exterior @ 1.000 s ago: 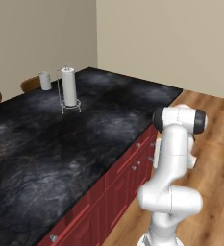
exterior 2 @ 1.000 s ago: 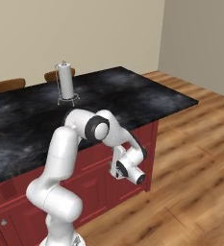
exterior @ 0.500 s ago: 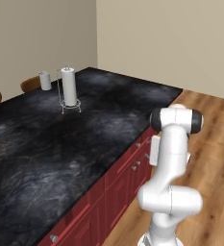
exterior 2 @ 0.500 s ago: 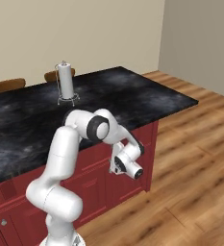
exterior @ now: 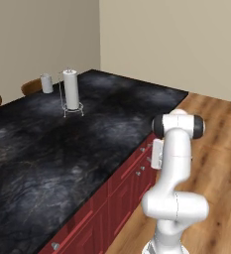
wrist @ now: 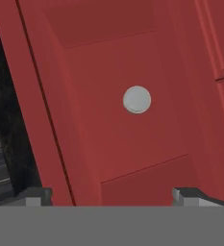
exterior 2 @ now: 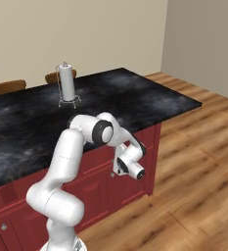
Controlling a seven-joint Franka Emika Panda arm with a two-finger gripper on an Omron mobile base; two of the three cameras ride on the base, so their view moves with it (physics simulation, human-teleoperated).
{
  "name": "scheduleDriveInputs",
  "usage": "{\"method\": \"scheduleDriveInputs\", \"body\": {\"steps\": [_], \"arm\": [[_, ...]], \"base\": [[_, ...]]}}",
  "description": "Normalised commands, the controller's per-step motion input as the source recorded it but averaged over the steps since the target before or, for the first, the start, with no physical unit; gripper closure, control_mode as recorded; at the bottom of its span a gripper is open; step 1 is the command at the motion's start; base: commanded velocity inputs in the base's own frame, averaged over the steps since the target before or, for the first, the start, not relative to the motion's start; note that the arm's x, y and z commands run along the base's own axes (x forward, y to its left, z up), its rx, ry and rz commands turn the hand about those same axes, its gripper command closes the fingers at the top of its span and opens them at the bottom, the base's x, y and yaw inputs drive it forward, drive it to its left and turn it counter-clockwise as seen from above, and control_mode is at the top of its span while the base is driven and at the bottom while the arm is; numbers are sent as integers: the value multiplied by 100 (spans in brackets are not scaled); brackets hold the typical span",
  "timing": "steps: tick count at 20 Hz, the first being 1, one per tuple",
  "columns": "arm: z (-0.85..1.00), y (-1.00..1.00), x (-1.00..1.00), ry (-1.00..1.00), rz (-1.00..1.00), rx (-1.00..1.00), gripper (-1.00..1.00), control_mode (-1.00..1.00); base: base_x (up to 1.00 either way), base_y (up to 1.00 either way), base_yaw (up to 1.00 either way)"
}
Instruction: Take a straw from the drawer in front and place it inside the glass cup on the dining counter.
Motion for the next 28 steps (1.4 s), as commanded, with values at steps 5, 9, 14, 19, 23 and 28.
{"method": "scheduleDriveInputs", "body": {"steps": [5, 9, 14, 19, 23, 28], "arm": [[-17, 0, 30, 0, 0, 0, -100, -100], [-13, 0, 24, 0, 0, 0, -100, -100], [-12, 2, 24, 0, 0, 0, -100, -100], [-10, 10, 20, 0, 0, 0, -100, -100], [-18, 6, 20, 0, 0, 0, -100, -100], [-20, 1, 20, 0, 0, 0, -100, -100]], "base": [[0, 0, 0], [0, 0, 0], [0, 0, 0], [0, 0, 0], [0, 0, 0], [0, 0, 0]]}}
